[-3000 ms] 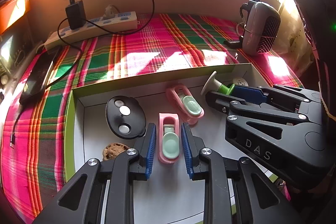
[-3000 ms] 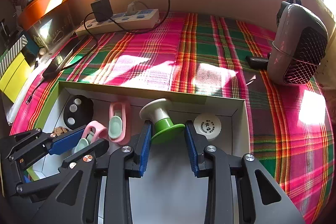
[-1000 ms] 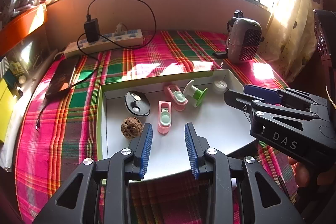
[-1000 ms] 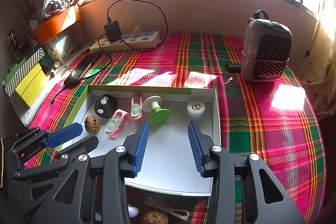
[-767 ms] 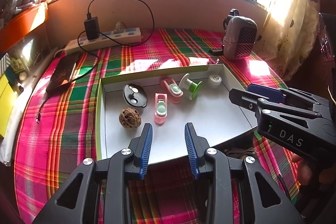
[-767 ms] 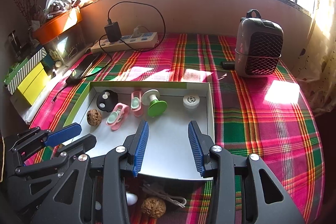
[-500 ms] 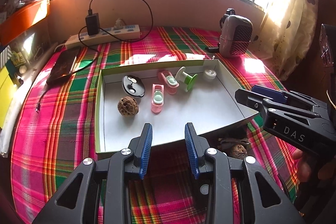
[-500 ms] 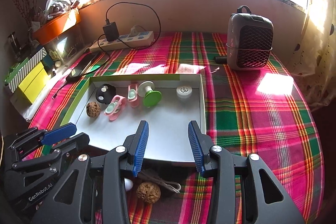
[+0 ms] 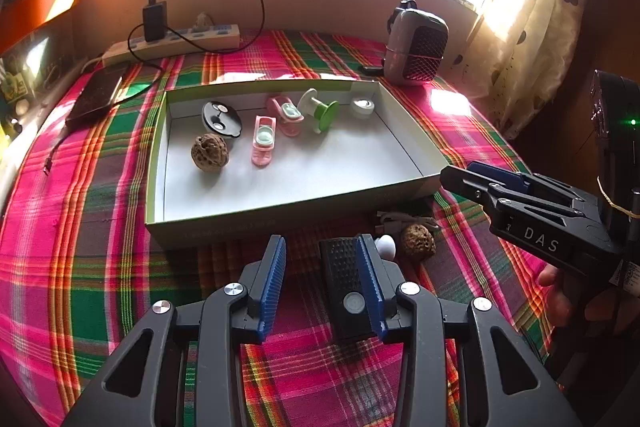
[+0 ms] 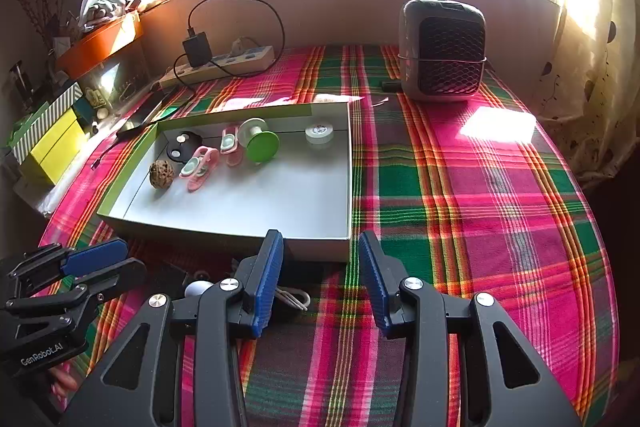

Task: Organize objects
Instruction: 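Close left gripper on black rectangular device with white button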

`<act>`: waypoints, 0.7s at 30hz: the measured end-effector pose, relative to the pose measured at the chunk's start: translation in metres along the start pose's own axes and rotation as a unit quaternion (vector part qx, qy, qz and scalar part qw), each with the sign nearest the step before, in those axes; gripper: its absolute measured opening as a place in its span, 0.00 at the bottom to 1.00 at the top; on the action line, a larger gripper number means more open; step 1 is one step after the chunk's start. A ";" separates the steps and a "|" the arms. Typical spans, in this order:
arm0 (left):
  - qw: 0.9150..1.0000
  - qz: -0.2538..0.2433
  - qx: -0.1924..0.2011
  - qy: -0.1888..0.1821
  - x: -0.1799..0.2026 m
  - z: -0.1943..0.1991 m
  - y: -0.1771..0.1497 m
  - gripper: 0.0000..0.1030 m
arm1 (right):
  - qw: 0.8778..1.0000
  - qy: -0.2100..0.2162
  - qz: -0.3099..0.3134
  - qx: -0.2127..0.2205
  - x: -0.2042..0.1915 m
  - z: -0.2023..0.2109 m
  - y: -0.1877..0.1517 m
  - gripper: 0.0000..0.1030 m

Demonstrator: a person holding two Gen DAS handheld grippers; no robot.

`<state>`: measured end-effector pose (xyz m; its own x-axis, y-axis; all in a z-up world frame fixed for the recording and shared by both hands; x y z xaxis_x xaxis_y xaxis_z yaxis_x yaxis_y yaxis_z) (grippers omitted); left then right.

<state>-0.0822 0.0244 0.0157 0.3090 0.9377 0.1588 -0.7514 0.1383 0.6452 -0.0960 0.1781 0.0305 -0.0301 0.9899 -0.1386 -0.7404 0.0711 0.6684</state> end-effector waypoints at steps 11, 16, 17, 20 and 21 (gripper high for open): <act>1.000 -0.015 -0.018 -0.017 0.014 -0.004 -0.016 0.35 | 1.000 -0.004 -0.006 0.004 0.008 0.010 -0.015 0.40; 0.999 -0.019 -0.029 -0.009 0.018 -0.010 -0.019 0.35 | 1.000 -0.005 -0.009 0.001 0.011 0.012 -0.020 0.40; 0.999 -0.021 -0.031 -0.007 0.019 -0.011 -0.019 0.35 | 1.000 -0.006 -0.009 0.000 0.011 0.012 -0.021 0.40; 0.999 -0.023 -0.038 0.001 0.020 -0.016 -0.019 0.35 | 1.000 -0.007 -0.010 0.000 0.013 0.013 -0.023 0.40; 0.999 -0.022 -0.039 0.004 0.020 -0.017 -0.020 0.35 | 1.000 -0.007 -0.011 0.000 0.013 0.014 -0.023 0.40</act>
<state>-0.0716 0.0459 -0.0067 0.3384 0.9328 0.1243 -0.7804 0.2044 0.5909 -0.0697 0.1911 0.0231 -0.0050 0.9898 -0.1426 -0.7408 0.0921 0.6653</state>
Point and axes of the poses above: each gripper's, at about its wrist camera, not at the fingertips, and z roughly against the way its jaws point, x to its right, y to its top, the point moved 2 cm from there along -z, roughly the way its jaws point, and after that the axes turned 4 degrees about -z, right-handed, at the moved point
